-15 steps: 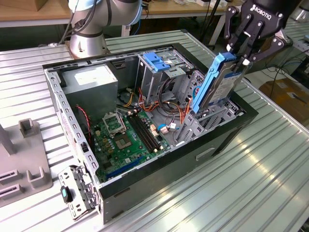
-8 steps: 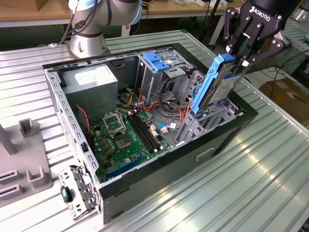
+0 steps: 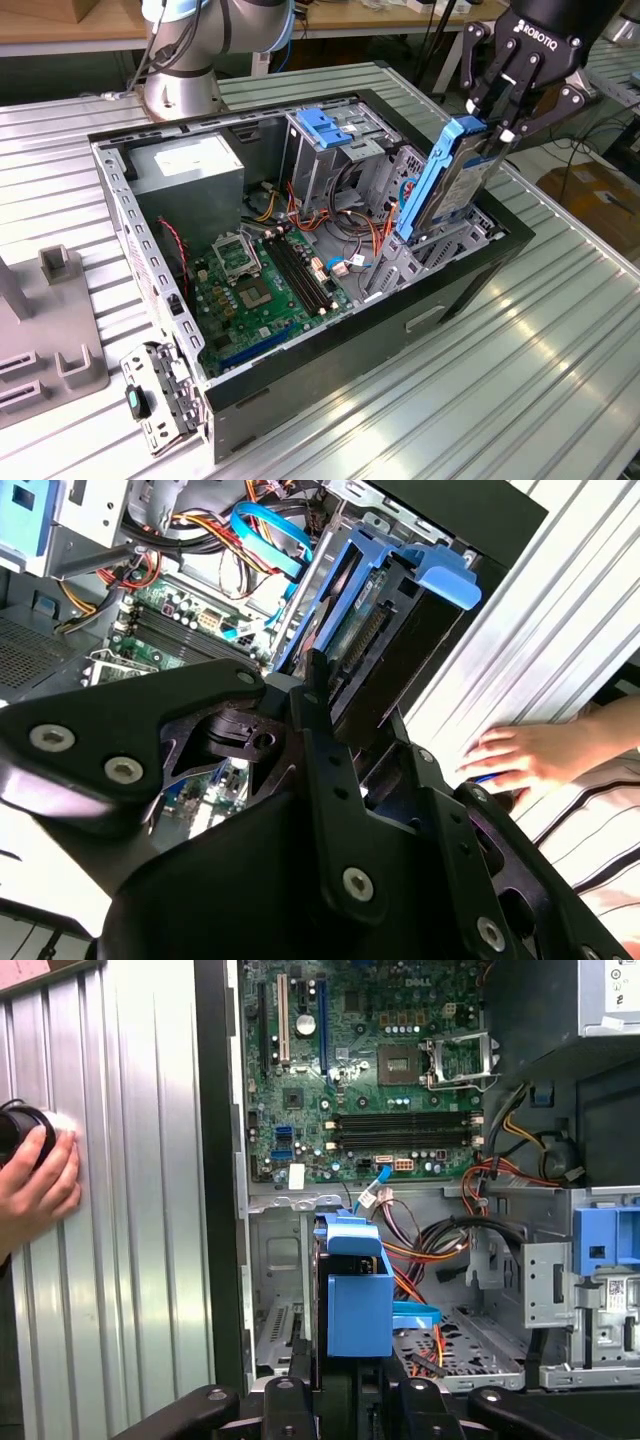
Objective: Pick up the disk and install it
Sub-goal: 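Insert the disk into the insertion slot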
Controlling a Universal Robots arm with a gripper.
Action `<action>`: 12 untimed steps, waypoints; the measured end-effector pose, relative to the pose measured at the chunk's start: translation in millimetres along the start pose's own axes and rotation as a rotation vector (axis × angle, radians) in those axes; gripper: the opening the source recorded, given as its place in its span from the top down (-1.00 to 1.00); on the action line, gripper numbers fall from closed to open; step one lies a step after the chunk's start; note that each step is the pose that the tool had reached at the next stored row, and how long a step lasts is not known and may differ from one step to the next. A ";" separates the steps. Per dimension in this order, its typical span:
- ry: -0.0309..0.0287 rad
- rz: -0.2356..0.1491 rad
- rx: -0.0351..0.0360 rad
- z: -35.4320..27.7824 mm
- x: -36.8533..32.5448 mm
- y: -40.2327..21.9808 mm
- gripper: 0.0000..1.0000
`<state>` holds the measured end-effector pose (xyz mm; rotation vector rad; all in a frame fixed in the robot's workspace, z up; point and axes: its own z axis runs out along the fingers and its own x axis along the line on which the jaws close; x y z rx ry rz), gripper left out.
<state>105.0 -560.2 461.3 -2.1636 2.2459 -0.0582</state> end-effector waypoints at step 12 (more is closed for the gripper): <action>0.0000 0.000 0.0000 3.1 0.0 0.2 0.30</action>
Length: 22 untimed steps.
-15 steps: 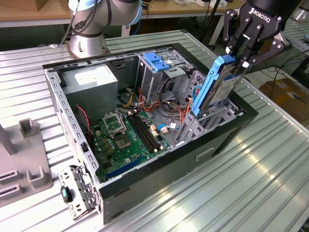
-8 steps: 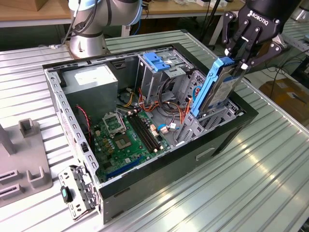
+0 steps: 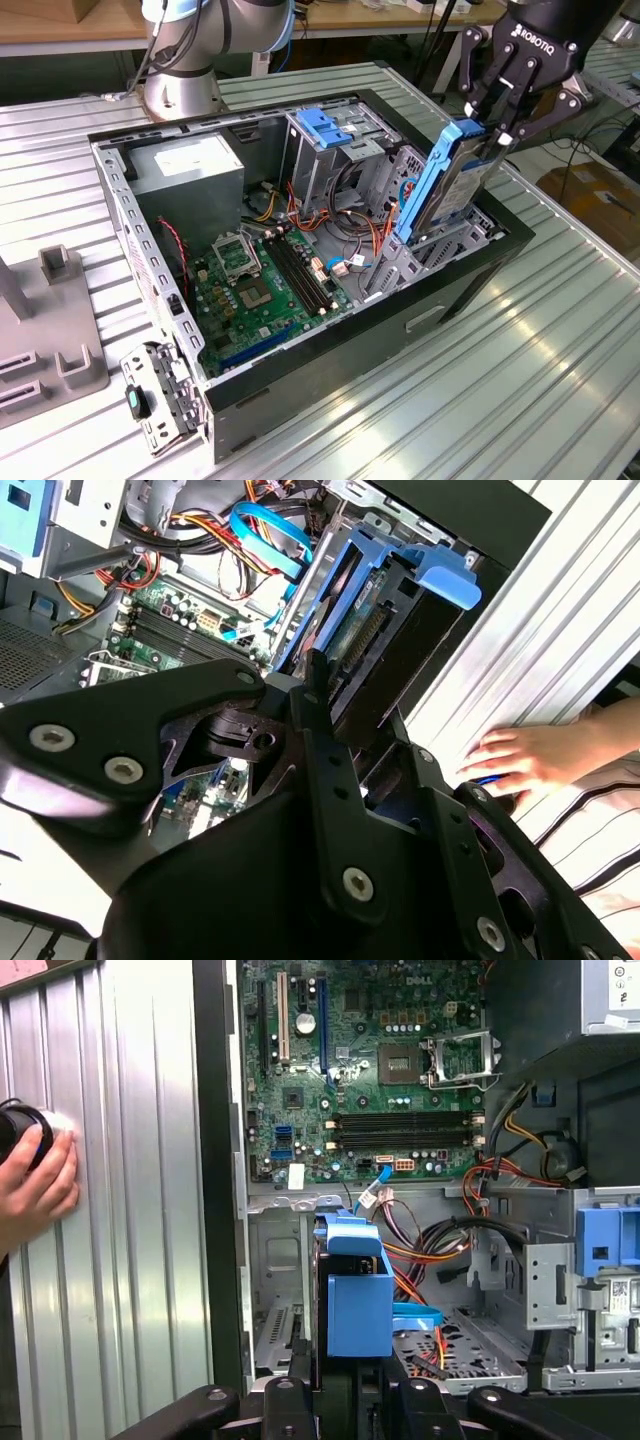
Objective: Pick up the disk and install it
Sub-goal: 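Insert the disk into the insertion slot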
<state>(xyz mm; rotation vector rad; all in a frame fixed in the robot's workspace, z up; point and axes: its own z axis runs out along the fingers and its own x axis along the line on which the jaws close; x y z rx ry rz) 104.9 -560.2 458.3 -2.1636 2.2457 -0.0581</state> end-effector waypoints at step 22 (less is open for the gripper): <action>0.0000 0.000 0.0000 39.2 -0.4 1.9 0.30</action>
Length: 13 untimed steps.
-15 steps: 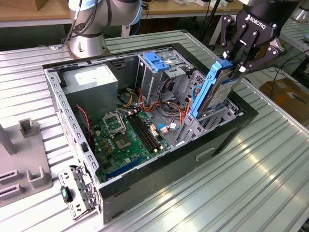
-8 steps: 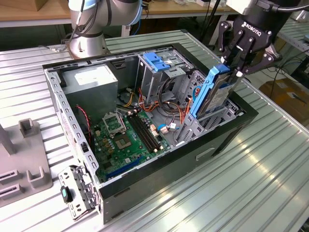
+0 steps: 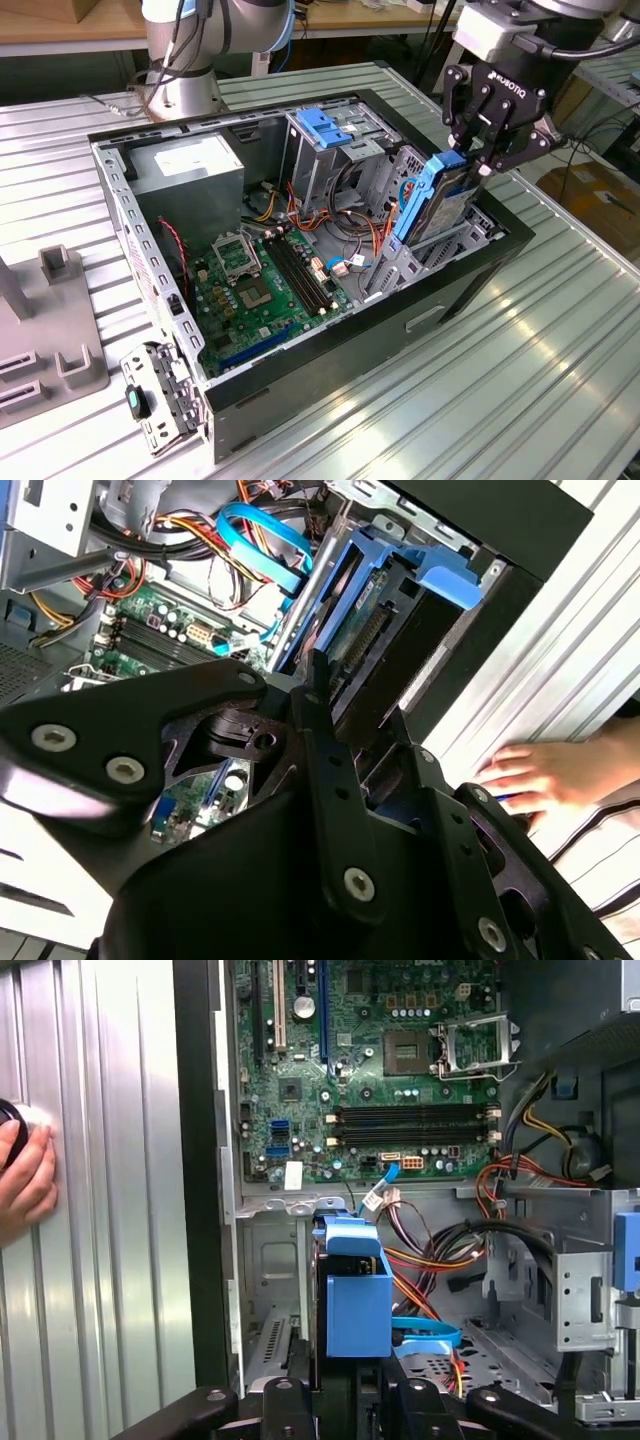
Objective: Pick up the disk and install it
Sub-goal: 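Insert the disk into the insertion slot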
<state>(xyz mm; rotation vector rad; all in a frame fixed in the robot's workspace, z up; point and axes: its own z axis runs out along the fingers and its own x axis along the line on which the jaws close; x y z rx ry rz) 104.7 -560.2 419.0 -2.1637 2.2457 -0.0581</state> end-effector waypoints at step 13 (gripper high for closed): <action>0.0000 0.000 0.0000 30.2 -0.3 1.6 0.30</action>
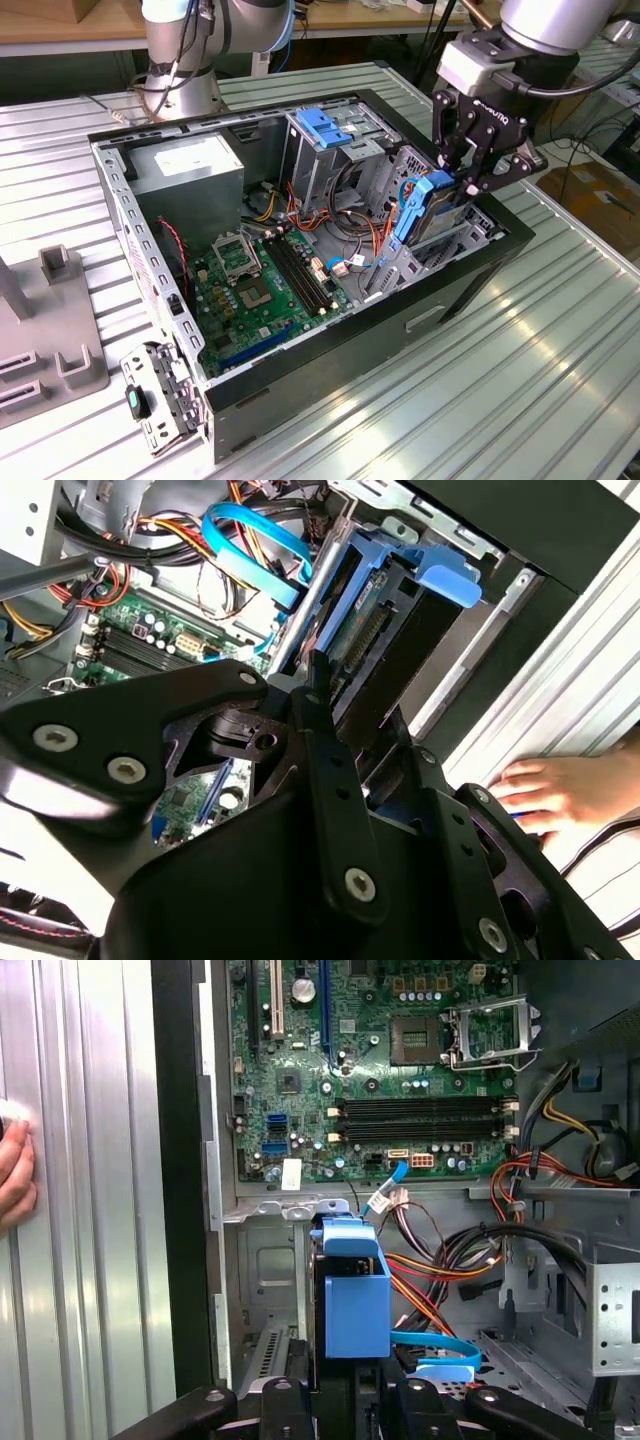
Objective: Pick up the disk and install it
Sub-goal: 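Insert the disk into the insertion slot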
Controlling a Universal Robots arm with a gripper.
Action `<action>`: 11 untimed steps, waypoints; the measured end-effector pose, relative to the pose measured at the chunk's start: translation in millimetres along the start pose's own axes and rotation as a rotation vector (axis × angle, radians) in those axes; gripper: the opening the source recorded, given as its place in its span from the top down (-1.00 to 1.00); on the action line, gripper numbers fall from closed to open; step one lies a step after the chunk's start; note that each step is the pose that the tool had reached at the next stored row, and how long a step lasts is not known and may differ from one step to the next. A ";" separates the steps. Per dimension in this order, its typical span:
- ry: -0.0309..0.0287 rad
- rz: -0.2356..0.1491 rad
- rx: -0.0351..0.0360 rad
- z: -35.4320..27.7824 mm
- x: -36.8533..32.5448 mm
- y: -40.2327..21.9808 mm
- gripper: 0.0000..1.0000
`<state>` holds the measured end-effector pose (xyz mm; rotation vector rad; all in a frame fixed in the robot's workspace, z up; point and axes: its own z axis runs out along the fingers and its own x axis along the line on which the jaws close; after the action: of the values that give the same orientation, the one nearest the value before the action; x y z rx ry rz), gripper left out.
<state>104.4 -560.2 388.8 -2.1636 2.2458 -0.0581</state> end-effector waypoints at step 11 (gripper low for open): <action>-0.0001 0.000 0.0000 10.6 0.1 5.6 0.15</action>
<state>99.2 -560.2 378.0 -2.1635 2.2458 -0.0580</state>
